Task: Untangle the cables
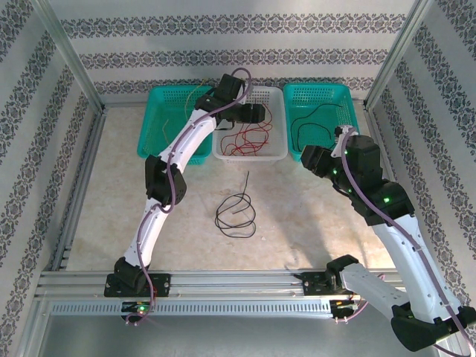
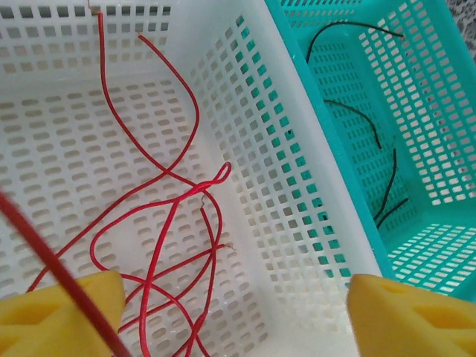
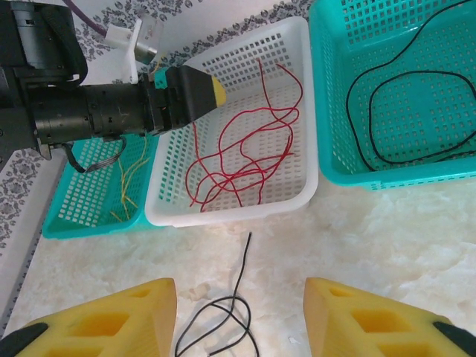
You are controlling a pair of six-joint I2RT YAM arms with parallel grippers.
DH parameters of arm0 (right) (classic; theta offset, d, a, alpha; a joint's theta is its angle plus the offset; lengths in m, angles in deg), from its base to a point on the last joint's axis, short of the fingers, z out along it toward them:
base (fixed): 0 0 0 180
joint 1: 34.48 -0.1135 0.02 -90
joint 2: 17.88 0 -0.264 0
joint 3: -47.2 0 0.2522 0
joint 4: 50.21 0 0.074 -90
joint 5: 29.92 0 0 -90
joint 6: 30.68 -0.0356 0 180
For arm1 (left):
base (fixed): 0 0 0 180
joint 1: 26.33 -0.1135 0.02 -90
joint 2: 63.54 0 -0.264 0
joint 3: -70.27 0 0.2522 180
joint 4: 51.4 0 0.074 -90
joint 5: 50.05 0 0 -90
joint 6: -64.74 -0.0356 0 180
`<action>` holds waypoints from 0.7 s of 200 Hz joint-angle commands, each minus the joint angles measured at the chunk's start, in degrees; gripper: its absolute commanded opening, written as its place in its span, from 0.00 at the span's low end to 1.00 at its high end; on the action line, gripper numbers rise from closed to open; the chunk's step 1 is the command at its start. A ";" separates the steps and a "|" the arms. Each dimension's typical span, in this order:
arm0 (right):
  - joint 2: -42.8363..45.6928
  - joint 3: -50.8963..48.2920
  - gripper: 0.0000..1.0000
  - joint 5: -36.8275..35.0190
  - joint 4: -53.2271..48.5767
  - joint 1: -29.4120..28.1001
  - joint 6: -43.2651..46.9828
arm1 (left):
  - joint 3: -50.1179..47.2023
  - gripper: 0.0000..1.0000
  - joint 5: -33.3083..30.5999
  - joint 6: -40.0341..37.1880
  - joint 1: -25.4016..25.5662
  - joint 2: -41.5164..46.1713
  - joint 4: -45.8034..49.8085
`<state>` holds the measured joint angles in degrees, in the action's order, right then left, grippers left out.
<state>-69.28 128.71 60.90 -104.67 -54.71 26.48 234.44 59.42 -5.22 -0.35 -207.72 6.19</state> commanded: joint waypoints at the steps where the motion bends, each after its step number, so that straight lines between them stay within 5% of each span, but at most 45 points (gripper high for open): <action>1: -0.86 0.72 0.49 1.54 0.48 0.37 -0.02 | -0.93 0.91 -2.19 -1.83 0.72 6.45 1.41; 17: -1.72 1.13 0.48 2.21 1.11 0.28 -0.29 | -1.24 1.00 -3.37 -2.09 0.70 8.47 1.30; 64: -2.96 3.08 0.48 2.08 1.12 -0.60 0.14 | -0.50 1.00 2.42 -1.52 1.03 10.55 7.28; 96: -3.42 2.94 0.48 2.00 1.25 -2.15 0.33 | -2.00 0.98 -3.82 -5.48 3.01 14.96 12.18; 115: -4.56 2.36 0.48 1.42 1.45 -4.75 0.54 | -10.50 0.96 -9.82 -5.35 3.57 23.35 7.73; 140: -7.00 -0.53 0.47 1.71 4.55 -9.96 -1.37 | -34.10 1.00 -14.27 -2.92 3.30 40.65 -10.17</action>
<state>-74.06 130.17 62.54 -103.67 -60.50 26.44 214.24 51.83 -8.59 3.04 -182.96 10.26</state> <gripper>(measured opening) 0.475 0.994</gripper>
